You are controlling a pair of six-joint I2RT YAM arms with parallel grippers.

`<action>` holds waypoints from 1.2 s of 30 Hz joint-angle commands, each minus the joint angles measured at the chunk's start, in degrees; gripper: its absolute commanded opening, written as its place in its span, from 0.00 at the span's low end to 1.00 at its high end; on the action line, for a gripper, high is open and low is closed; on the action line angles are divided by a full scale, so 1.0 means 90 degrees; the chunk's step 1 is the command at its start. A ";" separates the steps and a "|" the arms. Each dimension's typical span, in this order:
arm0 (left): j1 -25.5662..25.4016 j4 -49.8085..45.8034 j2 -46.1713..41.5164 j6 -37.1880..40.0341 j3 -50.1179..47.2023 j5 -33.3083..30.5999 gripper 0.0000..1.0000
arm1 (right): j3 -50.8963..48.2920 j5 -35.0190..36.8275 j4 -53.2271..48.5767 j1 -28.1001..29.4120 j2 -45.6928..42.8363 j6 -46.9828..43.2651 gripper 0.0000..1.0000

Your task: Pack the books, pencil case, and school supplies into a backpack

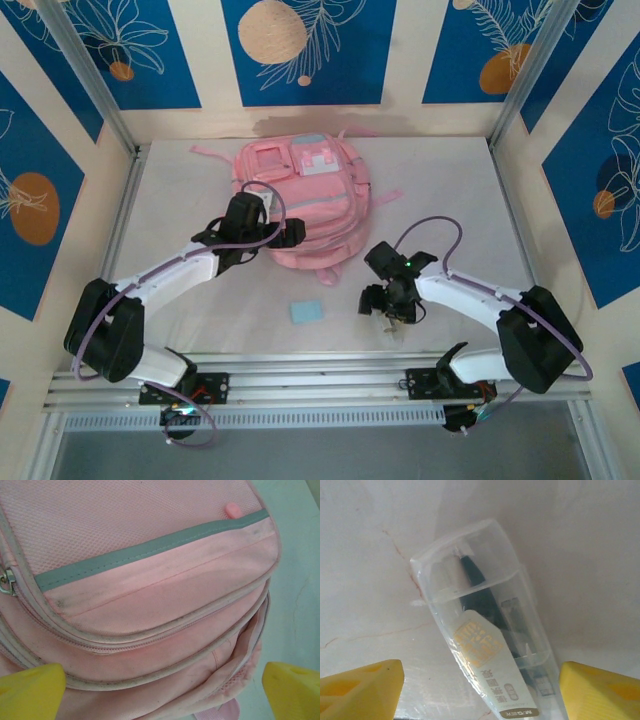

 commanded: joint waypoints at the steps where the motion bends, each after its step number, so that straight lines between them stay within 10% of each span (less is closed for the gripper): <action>1: -0.0039 -0.0008 -0.0013 0.0079 0.0142 0.0292 1.00 | 0.0181 0.0475 -0.0322 0.0089 0.0243 -0.0285 0.72; 9: -0.0038 -0.0242 -0.0150 0.0747 0.0294 0.0111 1.00 | 0.0086 0.0662 -0.0024 0.0422 0.0910 -0.0376 0.72; 16: -0.0034 -0.0707 -0.0021 0.2028 0.0717 -0.0193 1.00 | 0.0411 0.0729 -0.0217 0.0346 0.0799 -0.0501 0.46; 36: -0.0079 -0.1786 0.2186 0.4658 0.2672 0.0850 0.94 | 0.1026 -0.1245 0.0618 -0.2314 -0.0243 -0.1138 0.43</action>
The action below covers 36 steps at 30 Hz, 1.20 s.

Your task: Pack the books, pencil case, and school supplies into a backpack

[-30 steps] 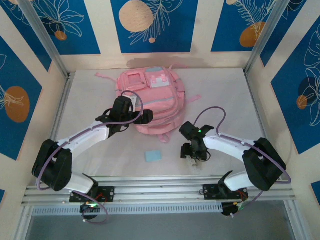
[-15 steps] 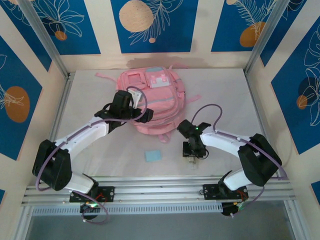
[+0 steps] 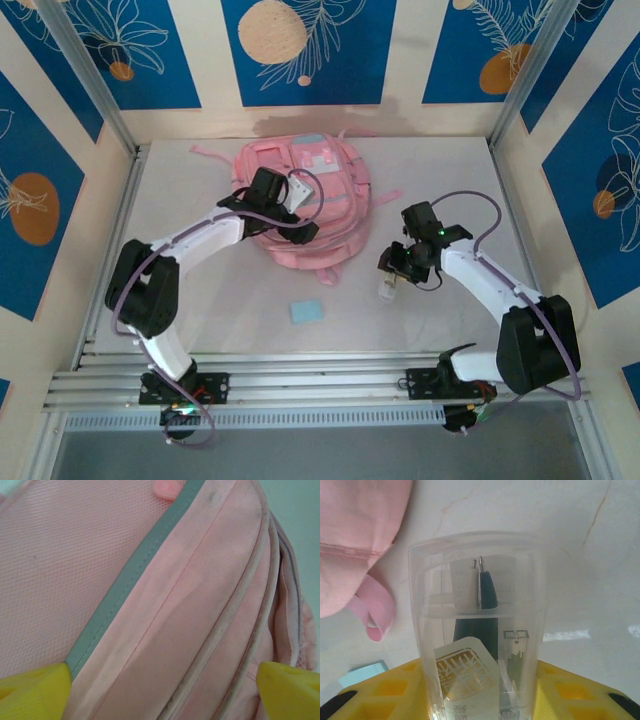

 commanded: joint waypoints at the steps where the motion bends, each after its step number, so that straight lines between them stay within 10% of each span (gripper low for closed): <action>1: -0.0100 -0.0403 0.0313 0.0462 0.0441 0.0276 0.93 | 0.0060 -0.0457 0.0287 -0.0117 -0.0107 -0.0032 0.42; 10: -0.0297 -0.0179 0.0715 0.0799 0.0455 -0.0948 0.84 | 0.0062 -0.0702 0.0609 -0.0291 0.0025 -0.0018 0.41; 19: -0.0203 -0.0593 0.0824 0.0268 0.1212 -0.0130 0.03 | 0.0114 -0.0822 0.0756 -0.0357 -0.0002 0.0002 0.36; 36: 0.0112 -0.1089 0.0784 -0.1677 0.2712 0.1093 0.00 | 0.1786 -0.1788 0.2884 0.0020 0.1531 0.1645 0.37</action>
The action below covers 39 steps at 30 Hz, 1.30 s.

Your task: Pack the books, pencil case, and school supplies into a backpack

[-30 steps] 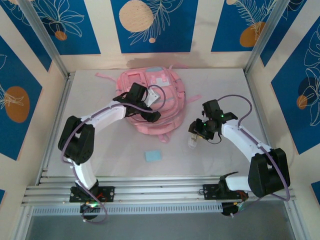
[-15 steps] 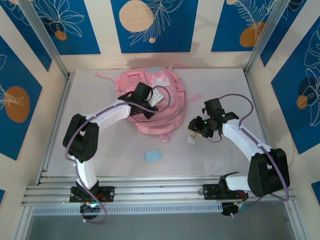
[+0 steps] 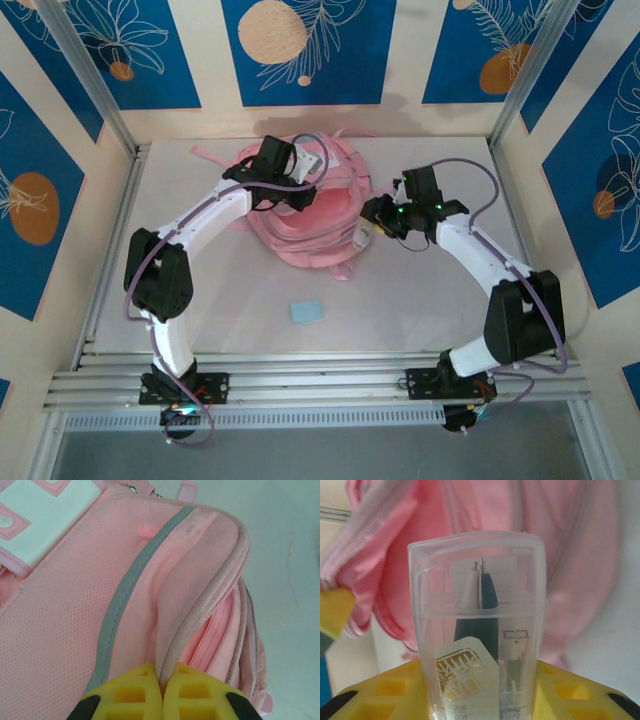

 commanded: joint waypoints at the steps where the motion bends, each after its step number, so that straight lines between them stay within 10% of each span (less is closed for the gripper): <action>1: 0.0032 0.0316 -0.0032 -0.0578 0.0357 0.0559 0.00 | 0.0429 -0.0373 0.0871 0.0255 0.0523 0.0860 0.37; 8: 0.0032 0.0756 0.0023 -0.0974 0.0153 0.0740 0.00 | 0.1163 -0.0174 0.1801 0.0857 0.1612 0.1912 0.38; 17: 0.0032 0.1074 -0.0162 -0.1146 -0.0134 0.0794 0.00 | 0.1176 -0.0218 0.2369 0.0960 0.1982 0.2199 0.78; 25: 0.0032 0.1221 -0.0115 -0.1403 -0.0094 0.1176 0.00 | 0.1350 -0.0340 0.3294 0.1195 0.2754 0.2660 0.33; 39: 0.0110 0.1328 -0.0039 -0.1452 -0.0297 0.0589 0.00 | 0.0460 -0.0558 0.2800 0.1003 0.1643 0.1791 0.34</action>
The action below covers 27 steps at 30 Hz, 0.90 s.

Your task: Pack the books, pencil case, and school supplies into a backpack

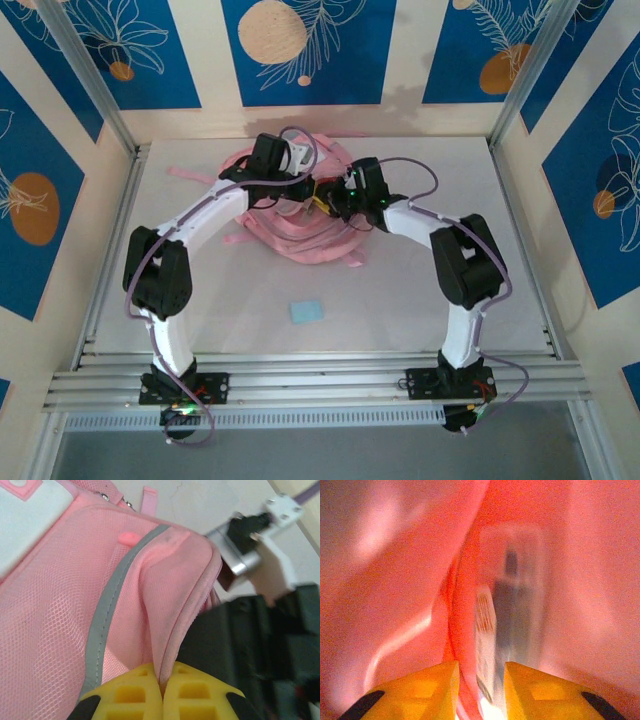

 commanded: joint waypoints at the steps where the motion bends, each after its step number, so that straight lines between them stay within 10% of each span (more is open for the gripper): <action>1: -0.0079 0.0500 -0.0056 -0.0142 -0.0013 0.0256 0.00 | -0.0412 -0.0226 -0.0811 -0.0007 -0.0972 -0.0891 0.37; 13: 0.0019 0.0665 0.0056 -0.0327 -0.0082 0.0271 0.00 | -0.1260 0.1190 -0.4515 0.1697 -0.2582 -0.2705 0.94; 27: 0.0048 0.0700 -0.0217 -0.0240 -0.0400 0.0300 0.00 | 0.0043 0.3003 -0.5894 0.4016 -0.0450 -0.2451 1.00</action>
